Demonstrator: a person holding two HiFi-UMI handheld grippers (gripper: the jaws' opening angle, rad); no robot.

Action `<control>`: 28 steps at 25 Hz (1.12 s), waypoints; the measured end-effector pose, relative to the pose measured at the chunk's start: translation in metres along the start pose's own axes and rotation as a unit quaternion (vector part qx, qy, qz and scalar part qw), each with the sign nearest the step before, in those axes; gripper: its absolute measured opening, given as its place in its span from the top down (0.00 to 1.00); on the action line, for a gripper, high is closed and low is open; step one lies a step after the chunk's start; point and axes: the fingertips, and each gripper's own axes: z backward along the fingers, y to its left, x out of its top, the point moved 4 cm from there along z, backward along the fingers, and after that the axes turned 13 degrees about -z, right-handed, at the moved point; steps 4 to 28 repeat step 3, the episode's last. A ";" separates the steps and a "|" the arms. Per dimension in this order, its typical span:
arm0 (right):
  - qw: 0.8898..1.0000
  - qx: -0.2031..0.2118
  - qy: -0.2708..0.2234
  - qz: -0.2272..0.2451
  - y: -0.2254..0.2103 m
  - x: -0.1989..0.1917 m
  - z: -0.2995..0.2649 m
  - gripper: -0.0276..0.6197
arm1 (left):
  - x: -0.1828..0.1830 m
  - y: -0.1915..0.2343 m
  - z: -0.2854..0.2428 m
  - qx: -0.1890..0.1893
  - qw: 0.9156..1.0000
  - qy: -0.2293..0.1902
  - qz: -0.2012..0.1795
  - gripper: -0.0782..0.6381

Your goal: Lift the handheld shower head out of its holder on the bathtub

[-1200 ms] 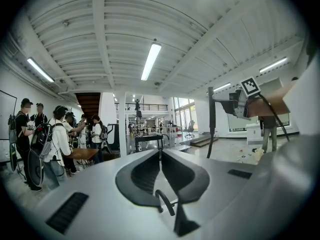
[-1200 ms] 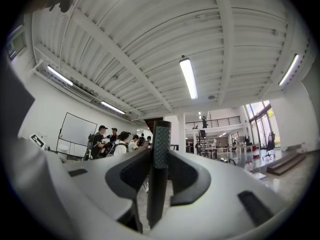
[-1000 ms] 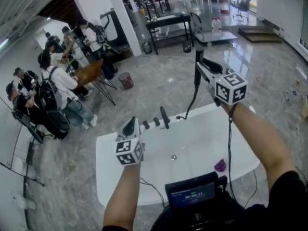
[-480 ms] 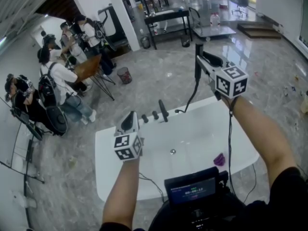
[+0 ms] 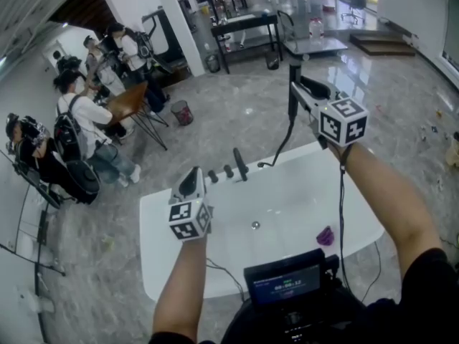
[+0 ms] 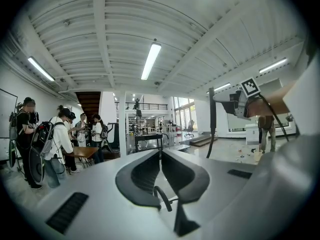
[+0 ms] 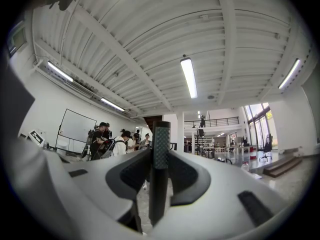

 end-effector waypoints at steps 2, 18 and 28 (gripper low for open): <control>1.000 0.001 -0.002 0.000 0.000 0.000 0.000 0.78 | -0.001 0.002 -0.001 0.004 1.000 0.000 0.005 0.86; 1.000 0.002 -0.003 0.000 0.000 -0.001 0.000 0.78 | -0.001 0.004 -0.001 0.005 1.000 -0.001 0.007 0.86; 1.000 0.002 -0.003 0.000 0.000 -0.001 0.000 0.78 | -0.001 0.004 -0.001 0.005 1.000 -0.001 0.007 0.86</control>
